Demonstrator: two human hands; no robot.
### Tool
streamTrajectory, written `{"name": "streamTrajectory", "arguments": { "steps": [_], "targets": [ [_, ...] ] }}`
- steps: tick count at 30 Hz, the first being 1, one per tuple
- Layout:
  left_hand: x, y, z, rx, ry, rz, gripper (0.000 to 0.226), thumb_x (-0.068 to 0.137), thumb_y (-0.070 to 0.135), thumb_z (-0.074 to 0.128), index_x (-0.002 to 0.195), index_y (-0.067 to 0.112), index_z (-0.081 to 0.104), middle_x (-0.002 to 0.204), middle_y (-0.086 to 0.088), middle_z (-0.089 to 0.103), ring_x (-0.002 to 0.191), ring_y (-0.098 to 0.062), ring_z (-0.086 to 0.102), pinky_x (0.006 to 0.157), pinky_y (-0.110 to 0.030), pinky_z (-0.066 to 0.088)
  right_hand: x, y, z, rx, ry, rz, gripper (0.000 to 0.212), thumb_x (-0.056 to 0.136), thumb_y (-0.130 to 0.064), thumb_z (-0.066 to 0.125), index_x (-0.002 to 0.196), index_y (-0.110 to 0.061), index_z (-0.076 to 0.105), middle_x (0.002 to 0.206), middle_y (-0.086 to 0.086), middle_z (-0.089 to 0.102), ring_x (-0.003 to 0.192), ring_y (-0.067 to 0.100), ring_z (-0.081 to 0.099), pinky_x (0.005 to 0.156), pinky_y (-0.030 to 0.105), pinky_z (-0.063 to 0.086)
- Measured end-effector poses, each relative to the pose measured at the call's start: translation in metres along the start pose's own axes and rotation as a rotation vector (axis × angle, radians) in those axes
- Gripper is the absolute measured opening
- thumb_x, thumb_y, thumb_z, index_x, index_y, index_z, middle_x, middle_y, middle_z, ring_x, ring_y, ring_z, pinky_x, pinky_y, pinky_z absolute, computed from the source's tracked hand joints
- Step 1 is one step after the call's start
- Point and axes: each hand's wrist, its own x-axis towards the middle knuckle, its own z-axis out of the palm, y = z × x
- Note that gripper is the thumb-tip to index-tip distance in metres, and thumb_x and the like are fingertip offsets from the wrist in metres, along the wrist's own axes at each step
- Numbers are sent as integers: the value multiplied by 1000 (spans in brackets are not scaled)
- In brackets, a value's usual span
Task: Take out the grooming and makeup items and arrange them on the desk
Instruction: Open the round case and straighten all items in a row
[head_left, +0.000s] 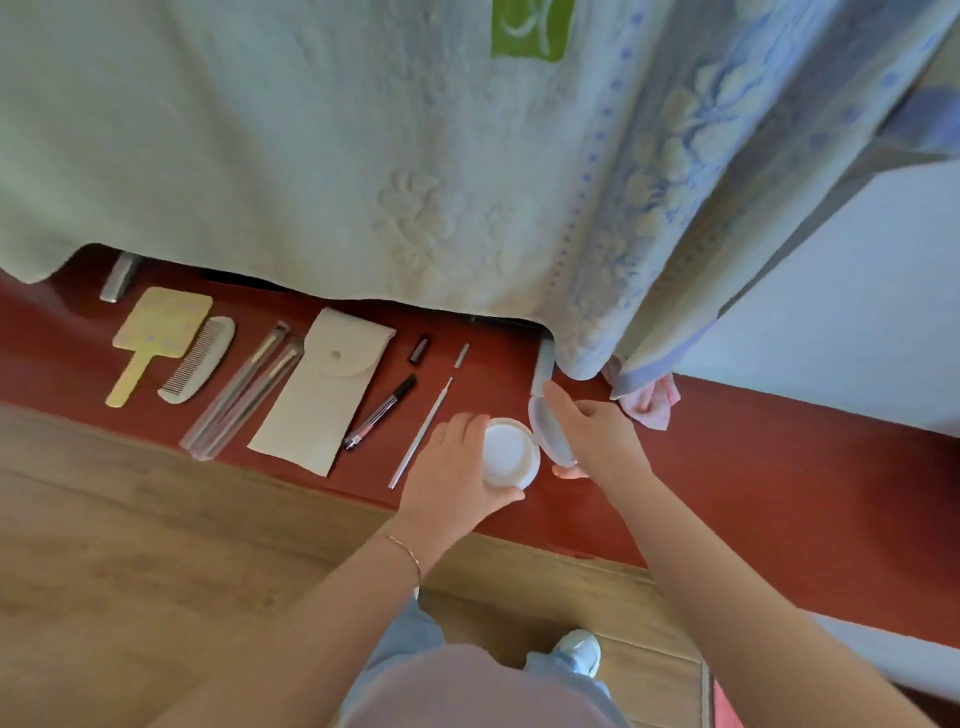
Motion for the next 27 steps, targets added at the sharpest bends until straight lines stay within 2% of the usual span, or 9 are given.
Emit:
{"name": "streamTrajectory", "arguments": {
  "steps": [3,7,11,13,15,17,19,22,27],
  "targets": [
    [17,-15,-9,110,-44,146,82,67,60,69,130,17,39,124,2,44,113,-14,44,88,-22,41,0,-8,8,69,77,123,63,78,-67,51,86,-5,64,71,0,55,56,26,70,81,44,57],
    [30,-25,-15,131,-84,243,75,69,58,68,124,13,44,116,-1,47,108,-18,47,82,-26,45,0,-15,15,152,130,224,48,81,-63,52,79,-15,59,83,1,54,68,30,70,79,42,58],
    [37,-34,-17,176,-97,337,72,71,58,66,122,11,46,114,-4,50,104,-19,48,83,-27,44,0,-17,24,227,158,307,48,83,-62,51,97,-17,57,89,3,53,82,31,67,74,41,59],
    [38,-37,-16,180,-95,358,72,70,59,66,120,12,48,112,-4,52,102,-19,50,82,-27,46,-1,-17,27,192,177,317,47,83,-64,48,91,-19,57,88,3,55,79,31,68,76,42,59],
    [37,-40,-12,175,-83,361,72,68,60,68,118,12,50,109,-4,54,99,-19,52,79,-27,48,0,-16,29,95,208,302,45,84,-66,43,78,-23,54,82,1,56,71,31,69,78,41,58],
    [36,-40,-11,173,-66,360,71,66,59,70,116,11,52,106,-4,56,96,-19,55,75,-27,49,1,-16,30,2,242,268,47,87,-64,38,71,-23,52,76,-1,55,68,30,68,70,33,55],
    [35,-40,-9,179,-67,363,71,66,58,70,116,11,52,105,-4,56,95,-18,55,74,-26,48,1,-16,30,-68,252,241,53,89,-63,35,74,-17,55,71,-2,55,69,28,68,63,29,49],
    [33,-40,-8,217,-62,358,74,62,60,71,114,10,55,101,-4,59,90,-19,58,70,-26,49,-1,-14,31,-138,282,178,59,90,-62,31,82,-11,61,76,2,60,74,27,64,70,35,48],
    [26,-44,-21,229,-24,370,90,64,69,63,129,8,49,115,-5,62,101,-20,61,81,-30,52,-26,-1,28,-330,496,-117,45,90,-54,30,81,-17,55,70,-3,53,67,19,51,60,28,36]
  ]
}}
